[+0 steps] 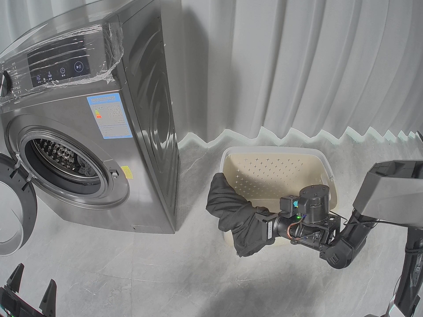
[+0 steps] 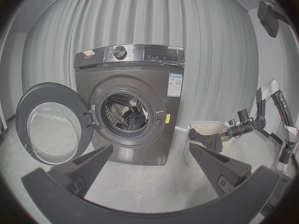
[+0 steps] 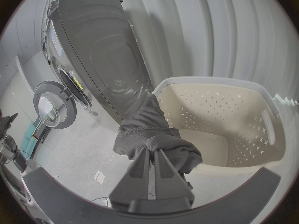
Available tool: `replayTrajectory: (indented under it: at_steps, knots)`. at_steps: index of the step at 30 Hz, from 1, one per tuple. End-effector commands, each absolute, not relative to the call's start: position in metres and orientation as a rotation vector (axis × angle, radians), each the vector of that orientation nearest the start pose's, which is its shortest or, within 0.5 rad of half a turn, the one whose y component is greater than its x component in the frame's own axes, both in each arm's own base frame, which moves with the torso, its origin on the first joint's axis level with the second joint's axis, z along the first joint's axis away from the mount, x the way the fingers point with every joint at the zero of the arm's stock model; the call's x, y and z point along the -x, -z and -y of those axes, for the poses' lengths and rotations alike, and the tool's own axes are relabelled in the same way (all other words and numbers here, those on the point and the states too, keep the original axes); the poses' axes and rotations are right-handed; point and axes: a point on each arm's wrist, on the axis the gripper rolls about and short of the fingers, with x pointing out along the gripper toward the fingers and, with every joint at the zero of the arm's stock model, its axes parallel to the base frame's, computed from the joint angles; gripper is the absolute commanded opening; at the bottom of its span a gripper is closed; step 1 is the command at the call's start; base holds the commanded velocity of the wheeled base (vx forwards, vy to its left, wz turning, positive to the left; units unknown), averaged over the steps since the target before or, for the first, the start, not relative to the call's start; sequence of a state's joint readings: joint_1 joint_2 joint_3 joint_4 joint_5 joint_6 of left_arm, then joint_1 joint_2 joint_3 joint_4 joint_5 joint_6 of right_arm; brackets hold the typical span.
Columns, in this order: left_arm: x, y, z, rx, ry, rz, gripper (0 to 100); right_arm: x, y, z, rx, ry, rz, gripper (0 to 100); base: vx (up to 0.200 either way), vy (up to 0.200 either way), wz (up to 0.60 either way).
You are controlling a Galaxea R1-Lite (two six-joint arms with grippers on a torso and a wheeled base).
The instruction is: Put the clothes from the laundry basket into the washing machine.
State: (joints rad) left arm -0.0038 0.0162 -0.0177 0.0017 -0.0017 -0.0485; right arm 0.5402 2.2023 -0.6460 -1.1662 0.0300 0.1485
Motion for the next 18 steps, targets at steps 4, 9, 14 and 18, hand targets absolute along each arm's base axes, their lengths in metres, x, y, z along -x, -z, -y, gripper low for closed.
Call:
replayTrajectory:
  at_steps: [4,9,14,18]
  knots:
    - [0.023,-0.076,0.0,0.049,0.005,-0.003,100,-0.29,-0.032,-0.164,-0.041,-0.503,-0.447,0,0.0,0.0,0.0]
    - [0.023,-0.076,0.0,0.049,0.006,-0.002,100,-0.293,-0.013,-0.166,-0.027,-0.499,-0.489,100,0.0,0.0,0.0]
    - [0.023,-0.076,0.0,0.049,0.006,-0.002,100,-0.3,-0.005,-0.171,-0.026,-0.511,-0.474,100,0.0,0.0,0.0]
    - [0.023,-0.076,0.0,0.049,0.006,-0.003,100,-0.305,0.003,-0.175,-0.025,-0.518,-0.481,100,0.0,0.0,0.0]
